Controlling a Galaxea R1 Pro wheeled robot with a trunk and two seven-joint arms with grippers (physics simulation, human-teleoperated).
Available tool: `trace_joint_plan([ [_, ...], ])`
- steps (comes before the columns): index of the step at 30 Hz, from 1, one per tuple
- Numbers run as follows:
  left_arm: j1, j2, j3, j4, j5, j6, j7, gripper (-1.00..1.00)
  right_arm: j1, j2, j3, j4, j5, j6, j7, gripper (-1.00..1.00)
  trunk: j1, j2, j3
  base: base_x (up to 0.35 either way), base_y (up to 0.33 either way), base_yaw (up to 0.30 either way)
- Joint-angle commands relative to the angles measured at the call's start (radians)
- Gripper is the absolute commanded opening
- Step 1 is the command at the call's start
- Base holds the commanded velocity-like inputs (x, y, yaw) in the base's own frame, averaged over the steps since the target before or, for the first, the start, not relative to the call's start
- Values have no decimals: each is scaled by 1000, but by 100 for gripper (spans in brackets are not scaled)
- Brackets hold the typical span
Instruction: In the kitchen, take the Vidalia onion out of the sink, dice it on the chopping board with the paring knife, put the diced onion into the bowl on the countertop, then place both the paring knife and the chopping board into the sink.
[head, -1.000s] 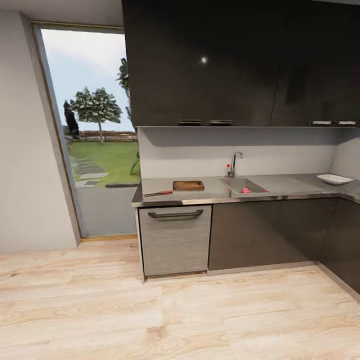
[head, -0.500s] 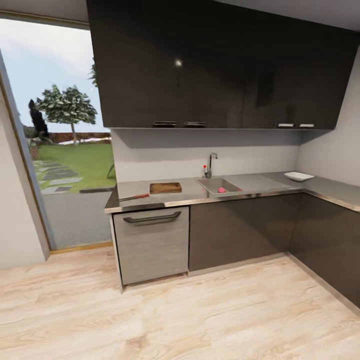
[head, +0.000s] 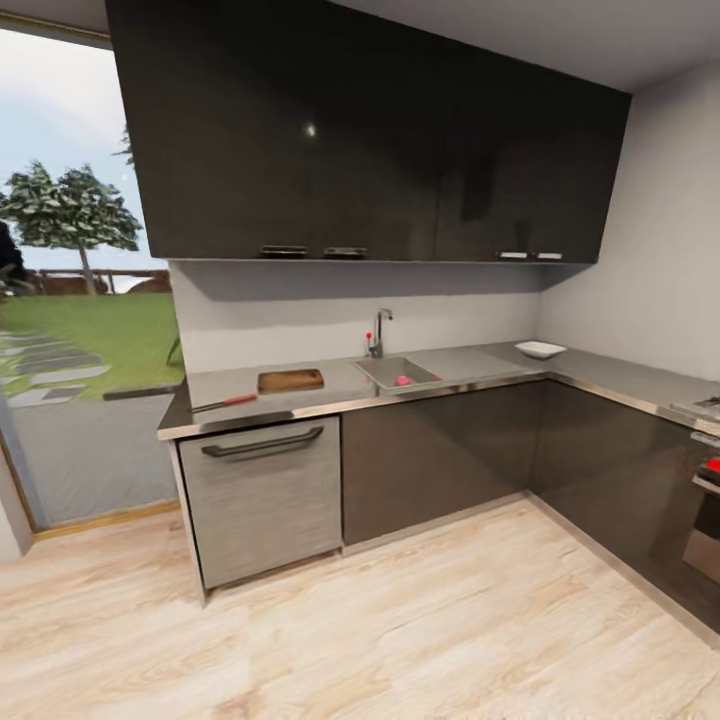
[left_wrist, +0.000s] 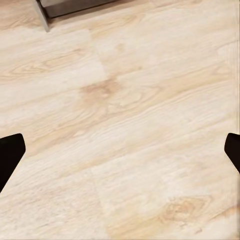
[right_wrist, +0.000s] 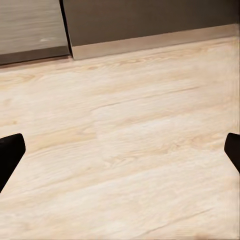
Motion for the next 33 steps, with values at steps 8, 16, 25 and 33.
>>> trace_joint_plan([
  [8, 0, 0, 0, 1, 1, -2, 1, 100, 0, 0, -2, 1, 8, -3, 0, 100, 0, -1, 5, 0, 0, -270],
  [16, 0, 0, 0, 1, 1, -2, 0, 100, 0, 0, -2, 1, 8, -3, 0, 100, 0, -1, 10, 0, 0, -270],
  [25, 0, 0, 0, 1, 1, -2, 0, 100, 0, 0, -2, 1, 8, -3, 0, 100, 0, -1, 17, 32, 0, -270],
  [33, 0, 0, 0, 0, 1, -2, 0, 100, 0, 0, -2, 1, 9, -3, 0, 100, 0, -1, 23, 187, -74, -268],
])
